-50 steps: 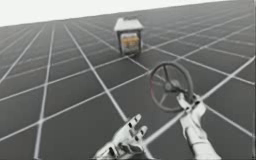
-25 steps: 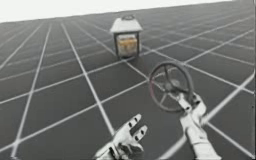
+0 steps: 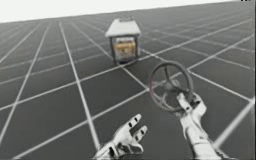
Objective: Pick up and drop off the object
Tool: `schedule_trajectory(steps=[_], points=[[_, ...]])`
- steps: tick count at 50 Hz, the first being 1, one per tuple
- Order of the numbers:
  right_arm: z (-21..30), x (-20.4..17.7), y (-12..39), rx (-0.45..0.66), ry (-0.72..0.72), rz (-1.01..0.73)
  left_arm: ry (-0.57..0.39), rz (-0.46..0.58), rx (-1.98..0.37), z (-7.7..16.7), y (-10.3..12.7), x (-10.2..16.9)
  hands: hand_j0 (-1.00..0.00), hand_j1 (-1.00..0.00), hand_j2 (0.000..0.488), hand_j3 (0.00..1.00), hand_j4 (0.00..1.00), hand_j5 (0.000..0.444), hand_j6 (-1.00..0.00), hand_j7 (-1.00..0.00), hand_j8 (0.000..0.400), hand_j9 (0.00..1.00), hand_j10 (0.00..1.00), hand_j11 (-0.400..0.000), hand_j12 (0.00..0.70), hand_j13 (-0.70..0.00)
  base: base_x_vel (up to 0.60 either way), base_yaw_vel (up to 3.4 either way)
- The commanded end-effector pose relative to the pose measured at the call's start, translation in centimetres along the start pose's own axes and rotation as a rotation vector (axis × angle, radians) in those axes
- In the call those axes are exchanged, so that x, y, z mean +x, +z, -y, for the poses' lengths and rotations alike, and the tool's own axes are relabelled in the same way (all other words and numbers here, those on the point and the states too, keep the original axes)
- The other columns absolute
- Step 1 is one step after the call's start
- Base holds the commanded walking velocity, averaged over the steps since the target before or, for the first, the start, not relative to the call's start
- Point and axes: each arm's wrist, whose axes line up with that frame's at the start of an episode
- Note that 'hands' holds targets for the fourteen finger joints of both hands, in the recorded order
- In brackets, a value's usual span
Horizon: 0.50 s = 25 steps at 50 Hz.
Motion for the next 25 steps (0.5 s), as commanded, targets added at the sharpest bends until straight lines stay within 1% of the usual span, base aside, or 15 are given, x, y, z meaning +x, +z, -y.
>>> schedule_trajectory(steps=[1,25], points=[[-1.37,-0.44,0.62,0.007,0.044,0.028,-0.001,0.013,-0.011,-0.28,0.00,-0.27,0.00,0.00,0.000,1.00,1.00,0.000,0.00,0.00,0.000,1.00,1.00,-0.400,0.000,-0.700,0.60,-0.01],[-1.37,-0.44,0.62,0.007,0.044,0.028,-0.001,0.013,-0.011,-0.28,0.00,-0.27,0.00,0.00,0.000,1.00,1.00,0.000,0.00,0.00,0.000,1.00,1.00,-0.400,0.000,-0.700,0.59,0.01]])
